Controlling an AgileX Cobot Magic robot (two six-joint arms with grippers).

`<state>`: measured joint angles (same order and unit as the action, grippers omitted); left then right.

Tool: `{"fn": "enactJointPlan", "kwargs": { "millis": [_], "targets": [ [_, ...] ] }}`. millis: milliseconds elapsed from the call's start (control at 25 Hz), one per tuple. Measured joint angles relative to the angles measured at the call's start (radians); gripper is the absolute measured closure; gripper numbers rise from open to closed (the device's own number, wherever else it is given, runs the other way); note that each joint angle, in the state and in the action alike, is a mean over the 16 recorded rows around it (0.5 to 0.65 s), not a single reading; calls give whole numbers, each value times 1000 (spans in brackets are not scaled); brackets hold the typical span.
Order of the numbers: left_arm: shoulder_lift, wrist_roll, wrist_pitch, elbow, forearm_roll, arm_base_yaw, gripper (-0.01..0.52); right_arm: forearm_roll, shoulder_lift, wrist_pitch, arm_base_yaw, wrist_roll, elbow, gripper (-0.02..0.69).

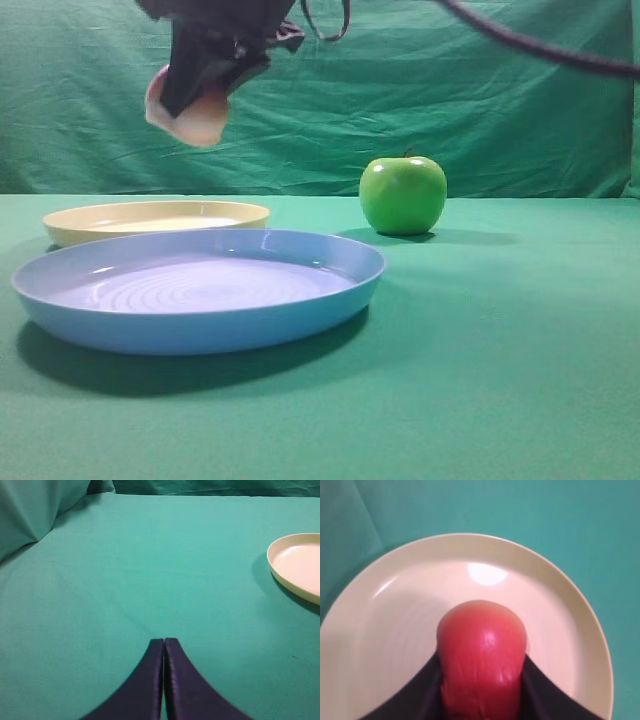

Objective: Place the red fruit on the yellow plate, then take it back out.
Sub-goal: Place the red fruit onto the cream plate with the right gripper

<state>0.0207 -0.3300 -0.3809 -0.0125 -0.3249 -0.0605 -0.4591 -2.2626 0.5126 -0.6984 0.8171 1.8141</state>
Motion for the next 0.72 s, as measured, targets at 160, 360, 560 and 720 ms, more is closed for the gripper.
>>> {"fn": "enactJointPlan", "kwargs": {
  "millis": [160,360,560,720],
  "targets": [
    [0,0,0,0,0,0,514,-3,-28,-27,-3,0,1,203],
    [0,0,0,0,0,0,514,-3,-13,-9,-1,-13,1,67],
    [0,0,0,0,0,0,514,1,50,77,10,-30,1,49],
    [0,0,0,0,0,0,514,6,127,193,26,-51,1,161]
  ]
}}
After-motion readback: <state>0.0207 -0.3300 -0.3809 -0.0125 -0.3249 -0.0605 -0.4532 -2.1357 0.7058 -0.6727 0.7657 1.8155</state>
